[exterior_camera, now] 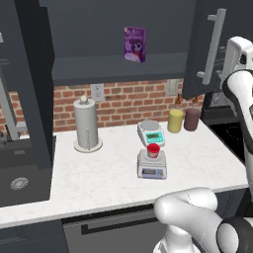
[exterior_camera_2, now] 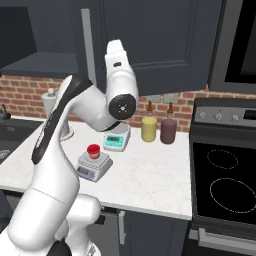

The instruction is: Pick the jam and place it on the digital scale for weighing, and close the cabinet.

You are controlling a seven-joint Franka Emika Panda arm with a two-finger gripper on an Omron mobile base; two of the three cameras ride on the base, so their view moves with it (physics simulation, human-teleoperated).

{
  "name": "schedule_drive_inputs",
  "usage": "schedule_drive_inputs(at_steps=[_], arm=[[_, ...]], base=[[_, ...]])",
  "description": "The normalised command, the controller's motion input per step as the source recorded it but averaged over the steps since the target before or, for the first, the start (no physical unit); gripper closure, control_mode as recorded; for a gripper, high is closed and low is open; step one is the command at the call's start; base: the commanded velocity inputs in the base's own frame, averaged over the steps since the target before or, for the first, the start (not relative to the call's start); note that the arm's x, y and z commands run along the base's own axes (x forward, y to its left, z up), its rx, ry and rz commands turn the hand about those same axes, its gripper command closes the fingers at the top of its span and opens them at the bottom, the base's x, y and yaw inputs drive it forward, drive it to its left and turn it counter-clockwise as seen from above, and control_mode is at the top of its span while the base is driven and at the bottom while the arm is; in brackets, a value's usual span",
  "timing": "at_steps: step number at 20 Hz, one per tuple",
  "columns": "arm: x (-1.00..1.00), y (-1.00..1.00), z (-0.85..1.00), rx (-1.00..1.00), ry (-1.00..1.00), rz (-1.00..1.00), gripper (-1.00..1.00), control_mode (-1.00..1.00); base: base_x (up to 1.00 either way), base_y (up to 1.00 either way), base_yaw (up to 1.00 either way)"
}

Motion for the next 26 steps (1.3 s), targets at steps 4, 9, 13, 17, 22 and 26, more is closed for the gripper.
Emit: schedule_drive_inputs(at_steps=[4, 9, 13, 17, 22, 26], arm=[[0.78, 0.31, 0.0, -0.09, 0.03, -0.1, -1.0, -1.0], [0.58, 0.09, 0.0, -0.02, 0.02, -0.01, -1.0, -1.0], [0.52, 0.0, -0.01, 0.0, 0.01, 0.0, -1.0, -1.0], [0.46, 0.0, 0.0, 0.0, 0.0, 0.0, -1.0, -1.0], [0.55, 0.0, -0.06, 0.0, 0.01, 0.0, -1.0, -1.0], [0.34, 0.0, -0.16, 0.0, 0.01, 0.0, -1.0, -1.0]], base=[[0.0, 0.0, 0.0], [0.0, 0.0, 0.0], [0.0, 0.0, 0.0], [0.0, 0.0, 0.0], [0.0, 0.0, 0.0], [0.0, 0.0, 0.0]])
